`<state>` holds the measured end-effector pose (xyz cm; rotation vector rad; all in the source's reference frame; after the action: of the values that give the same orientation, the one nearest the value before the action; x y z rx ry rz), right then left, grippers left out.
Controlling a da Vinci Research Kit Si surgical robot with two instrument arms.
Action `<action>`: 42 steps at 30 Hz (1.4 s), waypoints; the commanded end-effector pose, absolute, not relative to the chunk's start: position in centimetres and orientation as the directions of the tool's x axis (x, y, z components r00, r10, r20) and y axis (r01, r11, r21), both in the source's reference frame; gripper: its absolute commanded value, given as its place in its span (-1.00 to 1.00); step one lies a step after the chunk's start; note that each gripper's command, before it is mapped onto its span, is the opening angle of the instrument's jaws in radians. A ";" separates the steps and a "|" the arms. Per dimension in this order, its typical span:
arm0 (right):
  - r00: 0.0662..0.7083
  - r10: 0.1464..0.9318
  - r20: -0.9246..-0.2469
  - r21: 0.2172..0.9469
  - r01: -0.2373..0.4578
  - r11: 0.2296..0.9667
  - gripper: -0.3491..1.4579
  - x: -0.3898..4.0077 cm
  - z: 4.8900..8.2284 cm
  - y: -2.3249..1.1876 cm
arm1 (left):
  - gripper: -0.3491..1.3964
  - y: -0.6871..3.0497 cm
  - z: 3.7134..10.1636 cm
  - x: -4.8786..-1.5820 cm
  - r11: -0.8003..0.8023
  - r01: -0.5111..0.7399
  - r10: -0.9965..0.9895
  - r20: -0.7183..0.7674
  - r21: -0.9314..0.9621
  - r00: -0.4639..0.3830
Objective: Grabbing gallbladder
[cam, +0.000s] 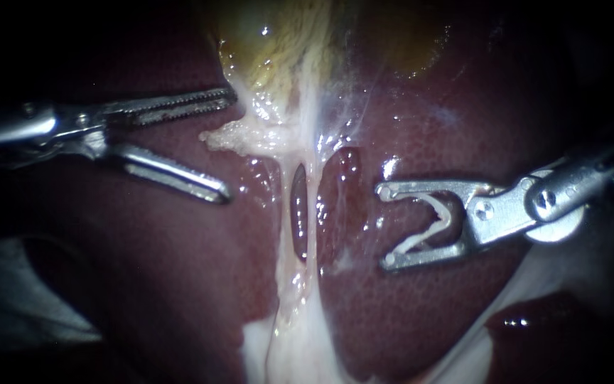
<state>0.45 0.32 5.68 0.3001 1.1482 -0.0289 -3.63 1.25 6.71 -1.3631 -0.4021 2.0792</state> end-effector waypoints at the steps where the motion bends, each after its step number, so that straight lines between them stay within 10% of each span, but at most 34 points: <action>1: 0.414 0.130 -0.901 0.220 0.176 0.960 -0.06 0.45 5.68 0.32 | 0.17 1.22 6.72 -3.64 -0.754 -0.335 0.652 -0.701 -0.565 -0.287; 22: 0.414 0.130 -0.901 0.220 0.175 0.960 -0.06 0.46 5.67 0.32 | -0.98 1.15 6.79 -3.56 -0.645 -0.393 0.763 -0.578 -0.656 -0.289; 42: 0.415 0.131 -0.901 0.220 0.175 0.960 -0.06 0.45 5.68 0.33 | -1.00 1.62 5.76 -3.11 -0.554 -0.425 0.832 -0.489 -0.716 -0.260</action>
<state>0.45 0.33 5.68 0.2998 1.1478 -0.0288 -3.07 1.65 5.75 -1.1176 -0.5707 1.9106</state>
